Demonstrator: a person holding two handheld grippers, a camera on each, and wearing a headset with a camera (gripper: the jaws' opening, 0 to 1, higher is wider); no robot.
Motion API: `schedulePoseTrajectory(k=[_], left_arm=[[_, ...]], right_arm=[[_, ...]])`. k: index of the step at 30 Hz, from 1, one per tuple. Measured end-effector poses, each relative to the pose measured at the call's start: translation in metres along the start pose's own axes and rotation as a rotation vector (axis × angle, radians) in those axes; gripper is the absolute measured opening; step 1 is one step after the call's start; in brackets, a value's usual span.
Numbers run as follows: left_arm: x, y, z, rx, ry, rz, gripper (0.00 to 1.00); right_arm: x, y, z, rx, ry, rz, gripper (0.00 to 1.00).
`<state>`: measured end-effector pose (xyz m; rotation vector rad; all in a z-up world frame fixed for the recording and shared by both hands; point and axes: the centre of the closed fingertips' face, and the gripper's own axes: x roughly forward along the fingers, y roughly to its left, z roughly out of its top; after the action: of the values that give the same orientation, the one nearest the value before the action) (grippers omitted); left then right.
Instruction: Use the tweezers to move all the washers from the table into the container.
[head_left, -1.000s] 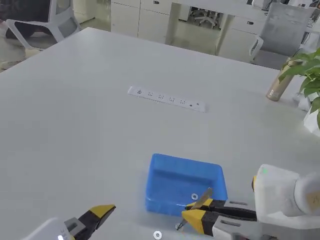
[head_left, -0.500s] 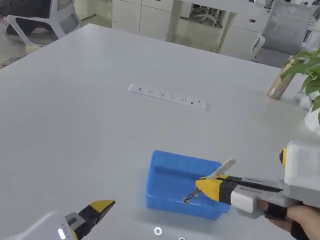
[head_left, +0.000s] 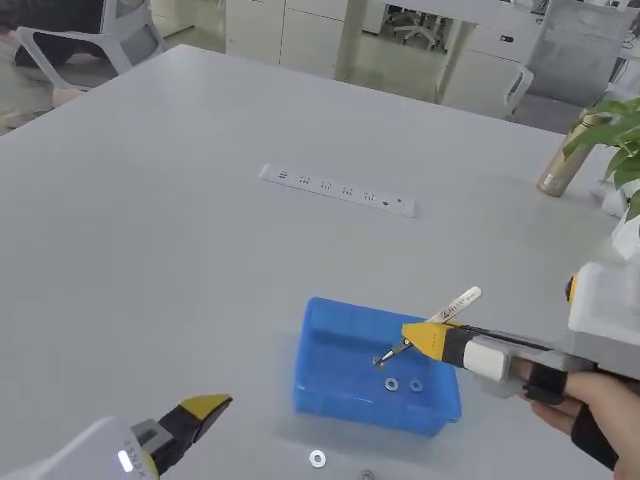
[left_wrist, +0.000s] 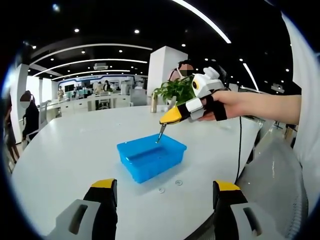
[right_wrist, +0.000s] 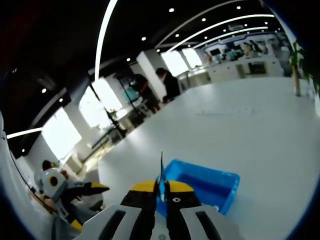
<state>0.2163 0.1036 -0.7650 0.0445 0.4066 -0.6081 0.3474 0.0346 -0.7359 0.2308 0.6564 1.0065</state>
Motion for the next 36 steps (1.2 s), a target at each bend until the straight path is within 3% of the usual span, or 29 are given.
schedulePoseTrajectory(k=[11,21,36], left_arm=[[0.0,0.0,-0.001,0.0,0.002,0.001,0.79],[0.0,-0.001,-0.002,0.002,0.006,0.0,0.79],[0.0,-0.001,-0.002,0.002,0.009,-0.001,0.78]], right_arm=[[0.015,-0.01,-0.007,-0.026,0.036,-0.033,0.03],[0.023,-0.036,-0.022,-0.074,0.107,-0.094,0.03],[0.038,-0.046,-0.039,-0.27,0.182,-0.126,0.03]])
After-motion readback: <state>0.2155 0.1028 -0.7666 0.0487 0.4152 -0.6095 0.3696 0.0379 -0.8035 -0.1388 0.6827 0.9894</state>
